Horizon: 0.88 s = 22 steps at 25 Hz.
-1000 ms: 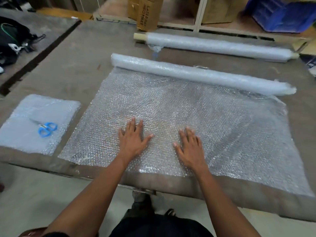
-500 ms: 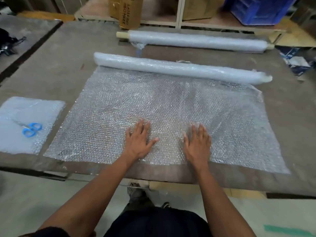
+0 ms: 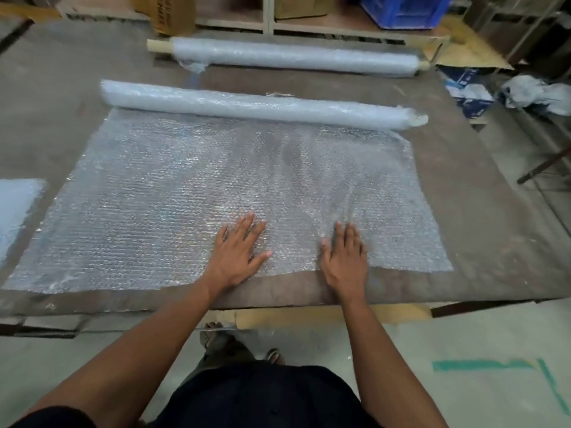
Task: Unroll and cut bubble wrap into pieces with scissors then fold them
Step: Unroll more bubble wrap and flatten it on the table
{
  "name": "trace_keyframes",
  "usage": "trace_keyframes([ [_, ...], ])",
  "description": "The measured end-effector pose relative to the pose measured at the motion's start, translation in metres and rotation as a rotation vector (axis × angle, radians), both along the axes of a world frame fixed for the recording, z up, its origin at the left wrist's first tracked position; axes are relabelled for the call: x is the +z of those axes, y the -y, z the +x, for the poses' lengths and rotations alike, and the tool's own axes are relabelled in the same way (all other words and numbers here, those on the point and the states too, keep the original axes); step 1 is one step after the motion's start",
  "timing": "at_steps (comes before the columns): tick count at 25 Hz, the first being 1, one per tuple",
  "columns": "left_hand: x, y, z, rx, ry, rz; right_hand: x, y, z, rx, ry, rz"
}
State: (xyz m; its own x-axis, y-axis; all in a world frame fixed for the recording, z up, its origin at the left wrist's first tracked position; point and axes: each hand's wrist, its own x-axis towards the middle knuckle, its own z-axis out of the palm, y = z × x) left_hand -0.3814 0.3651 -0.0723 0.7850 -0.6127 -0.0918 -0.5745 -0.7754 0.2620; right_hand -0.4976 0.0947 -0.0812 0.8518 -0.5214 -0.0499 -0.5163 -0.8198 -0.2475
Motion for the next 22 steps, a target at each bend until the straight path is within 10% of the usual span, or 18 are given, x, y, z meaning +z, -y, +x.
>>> trace_keyframes([
  [22, -0.003, 0.078, -0.044, -0.216, 0.034, 0.091, 0.009, 0.078, -0.040, 0.049, -0.083, -0.065],
])
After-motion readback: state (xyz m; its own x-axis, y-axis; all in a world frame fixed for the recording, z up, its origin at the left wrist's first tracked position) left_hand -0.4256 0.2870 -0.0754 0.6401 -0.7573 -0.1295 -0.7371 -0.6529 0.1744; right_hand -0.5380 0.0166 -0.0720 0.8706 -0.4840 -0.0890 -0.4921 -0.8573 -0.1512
